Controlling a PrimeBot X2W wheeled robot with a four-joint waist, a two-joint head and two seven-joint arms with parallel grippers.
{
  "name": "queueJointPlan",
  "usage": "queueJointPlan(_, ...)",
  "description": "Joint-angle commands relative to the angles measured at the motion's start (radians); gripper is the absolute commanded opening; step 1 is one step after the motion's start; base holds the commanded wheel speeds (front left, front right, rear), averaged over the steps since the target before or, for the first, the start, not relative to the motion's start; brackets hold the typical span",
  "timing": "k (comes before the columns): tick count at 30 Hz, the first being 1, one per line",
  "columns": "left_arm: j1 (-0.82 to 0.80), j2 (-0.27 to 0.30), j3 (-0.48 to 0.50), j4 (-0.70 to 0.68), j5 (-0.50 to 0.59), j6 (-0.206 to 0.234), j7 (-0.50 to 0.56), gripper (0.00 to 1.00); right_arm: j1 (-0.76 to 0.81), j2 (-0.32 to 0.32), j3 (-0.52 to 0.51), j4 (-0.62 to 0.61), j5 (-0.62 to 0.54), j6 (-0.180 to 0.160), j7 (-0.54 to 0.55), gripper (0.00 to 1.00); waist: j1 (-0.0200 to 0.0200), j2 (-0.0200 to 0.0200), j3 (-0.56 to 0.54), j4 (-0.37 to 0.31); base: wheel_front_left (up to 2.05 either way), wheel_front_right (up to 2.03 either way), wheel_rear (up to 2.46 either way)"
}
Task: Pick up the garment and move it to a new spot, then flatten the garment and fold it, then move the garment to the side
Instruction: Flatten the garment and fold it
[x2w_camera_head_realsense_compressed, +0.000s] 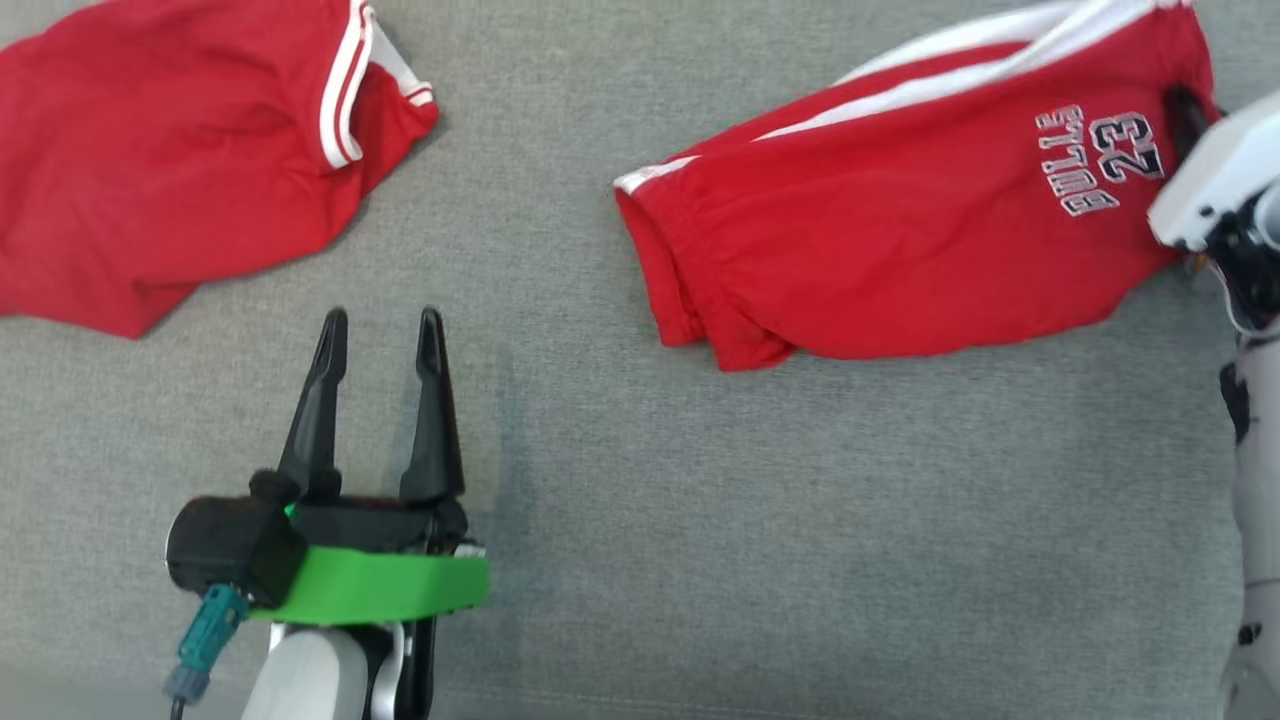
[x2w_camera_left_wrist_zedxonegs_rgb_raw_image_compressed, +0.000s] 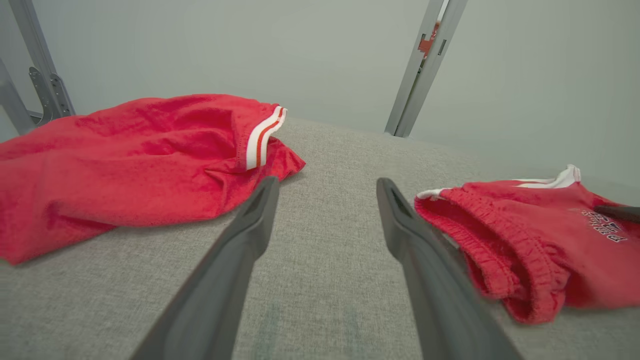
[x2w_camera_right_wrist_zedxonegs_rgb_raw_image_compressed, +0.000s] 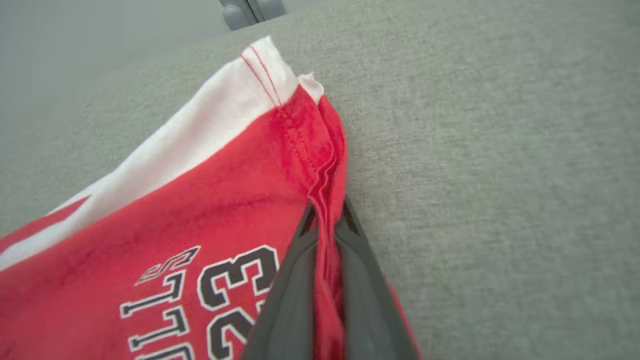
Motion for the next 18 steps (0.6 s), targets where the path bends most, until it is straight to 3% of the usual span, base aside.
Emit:
queueJointPlan(1,0.034,0.001,0.017,0.005,0.019,-0.012,-0.001,1.0,0.049,-0.014,-0.036,0.012,0.021,-0.003,-0.004,0.0,0.0,0.0,-0.074,-0.065,0.0,0.0,0.0)
queueJointPlan(11,0.154,0.001,0.077,0.013,0.022,-0.04,-0.001,1.0,0.165,-0.082,-0.229,-0.029,0.05,-0.002,-0.043,0.0,0.0,0.0,-0.169,-0.078,0.0,0.0,0.0)
queueJointPlan(14,0.172,0.001,0.069,0.019,0.014,-0.034,-0.001,1.0,0.164,-0.067,-0.196,-0.077,0.061,-0.002,-0.027,0.0,0.0,0.0,-0.191,-0.07,0.0,0.0,0.0)
queueJointPlan(18,0.183,0.001,0.052,0.025,0.0,-0.026,0.0,1.0,0.181,-0.011,-0.066,-0.16,0.091,-0.002,0.015,0.0,0.0,0.0,-0.212,-0.058,0.0,0.0,0.0)
